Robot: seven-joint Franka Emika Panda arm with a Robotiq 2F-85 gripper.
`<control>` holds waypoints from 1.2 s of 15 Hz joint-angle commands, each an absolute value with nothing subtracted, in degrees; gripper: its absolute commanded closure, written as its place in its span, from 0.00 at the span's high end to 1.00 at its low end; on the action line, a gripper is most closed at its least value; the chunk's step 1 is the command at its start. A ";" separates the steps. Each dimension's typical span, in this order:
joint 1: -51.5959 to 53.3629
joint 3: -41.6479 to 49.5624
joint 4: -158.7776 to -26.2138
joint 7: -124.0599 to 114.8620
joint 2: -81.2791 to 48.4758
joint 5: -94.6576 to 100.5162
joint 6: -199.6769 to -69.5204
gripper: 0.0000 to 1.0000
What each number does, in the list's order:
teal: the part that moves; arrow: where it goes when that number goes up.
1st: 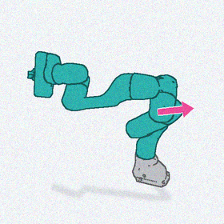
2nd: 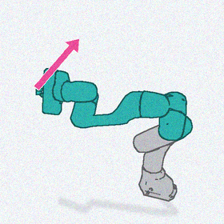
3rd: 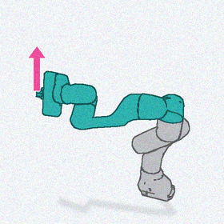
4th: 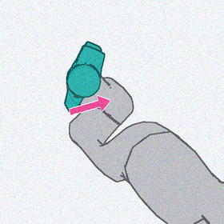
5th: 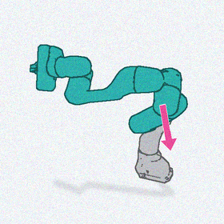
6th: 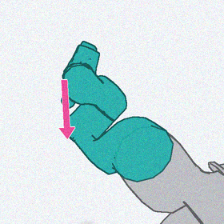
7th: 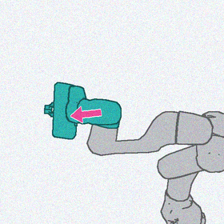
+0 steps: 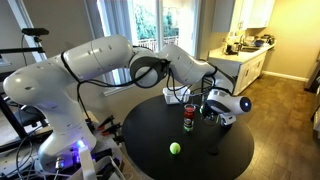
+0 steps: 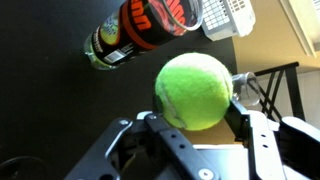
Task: Put one tennis ball into the canister
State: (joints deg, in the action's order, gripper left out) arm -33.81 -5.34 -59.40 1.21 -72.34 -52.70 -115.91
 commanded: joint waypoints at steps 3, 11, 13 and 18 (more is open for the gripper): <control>-34.59 -11.23 -69.78 10.81 -65.26 -55.42 -115.16 0.38; -34.20 -14.15 -77.46 13.42 -60.68 -53.91 -112.74 0.38; -31.69 -10.38 -77.62 14.37 -59.96 -57.05 -110.80 0.38; -29.21 -6.70 -77.64 14.88 -59.29 -58.99 -109.09 0.38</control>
